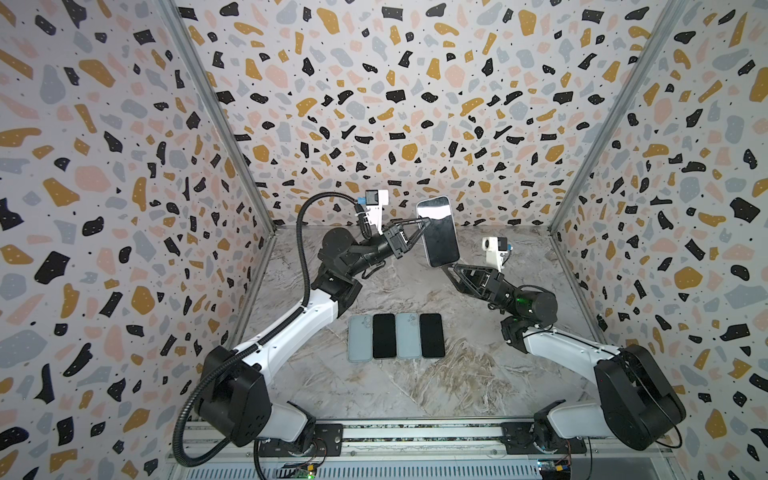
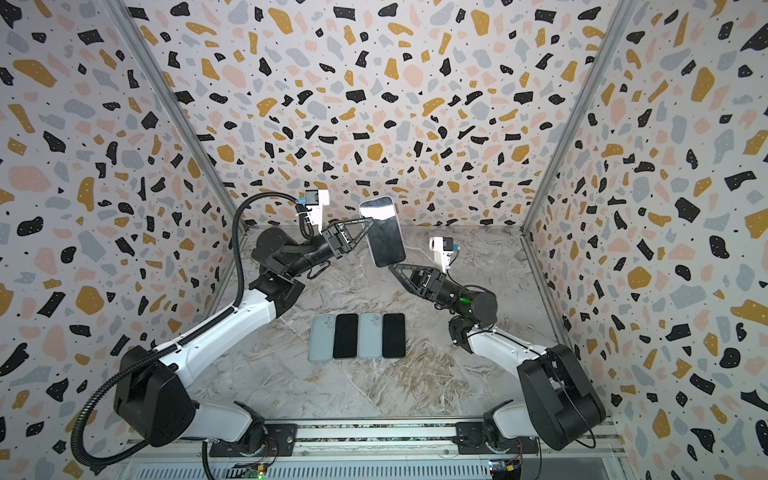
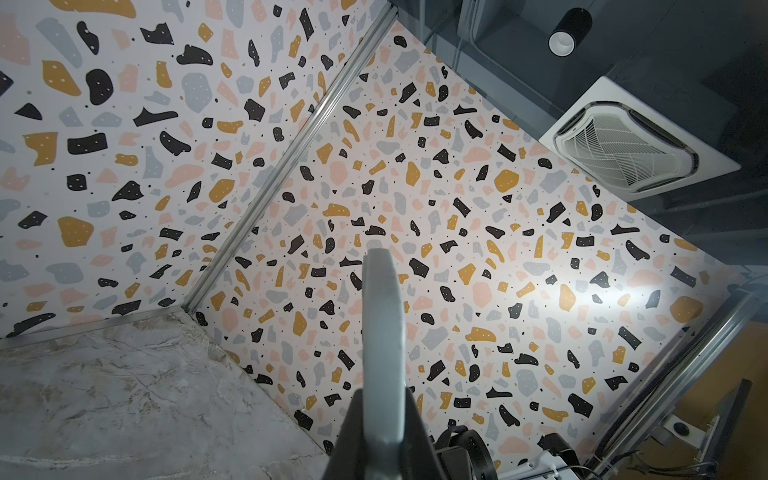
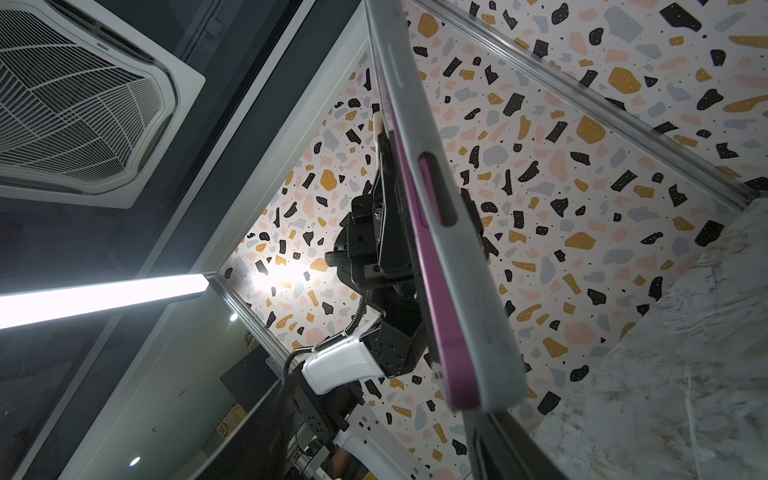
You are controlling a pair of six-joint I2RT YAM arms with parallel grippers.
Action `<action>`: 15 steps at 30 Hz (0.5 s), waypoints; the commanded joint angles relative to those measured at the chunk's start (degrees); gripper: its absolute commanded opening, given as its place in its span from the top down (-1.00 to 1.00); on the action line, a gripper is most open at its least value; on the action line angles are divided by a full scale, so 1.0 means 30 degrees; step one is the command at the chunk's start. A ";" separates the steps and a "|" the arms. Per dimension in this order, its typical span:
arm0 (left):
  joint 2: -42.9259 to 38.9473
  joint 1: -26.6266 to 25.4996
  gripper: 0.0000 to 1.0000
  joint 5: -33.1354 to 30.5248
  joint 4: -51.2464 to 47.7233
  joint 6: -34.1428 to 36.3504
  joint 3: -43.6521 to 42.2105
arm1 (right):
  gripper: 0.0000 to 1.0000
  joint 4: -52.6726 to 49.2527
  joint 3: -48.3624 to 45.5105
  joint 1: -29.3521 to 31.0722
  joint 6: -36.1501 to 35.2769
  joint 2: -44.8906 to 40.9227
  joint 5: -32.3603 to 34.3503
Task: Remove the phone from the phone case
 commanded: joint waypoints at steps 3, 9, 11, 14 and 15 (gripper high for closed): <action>0.0154 -0.0262 1.00 0.0790 0.1298 -0.0152 0.0171 | -0.33 0.4439 0.0134 0.0065 -0.0441 -0.1004 0.0717; -0.0040 -0.0269 1.00 0.1288 0.1437 -0.0012 -0.0330 | -0.32 0.4396 0.0483 -0.0362 -0.0398 -0.0643 0.0797; -0.0113 -0.0284 1.00 0.1358 0.1317 0.0137 -0.0523 | -0.32 0.4551 0.0663 -0.0422 -0.0234 -0.0395 0.0811; -0.0159 -0.0407 1.00 0.1627 0.1360 0.0299 -0.0715 | -0.32 0.4523 0.1012 -0.0495 -0.0190 -0.0071 0.0813; -0.0131 -0.0472 1.00 0.1684 0.1283 0.0410 -0.0792 | -0.32 0.4471 0.1163 -0.0509 -0.0189 0.0022 0.0778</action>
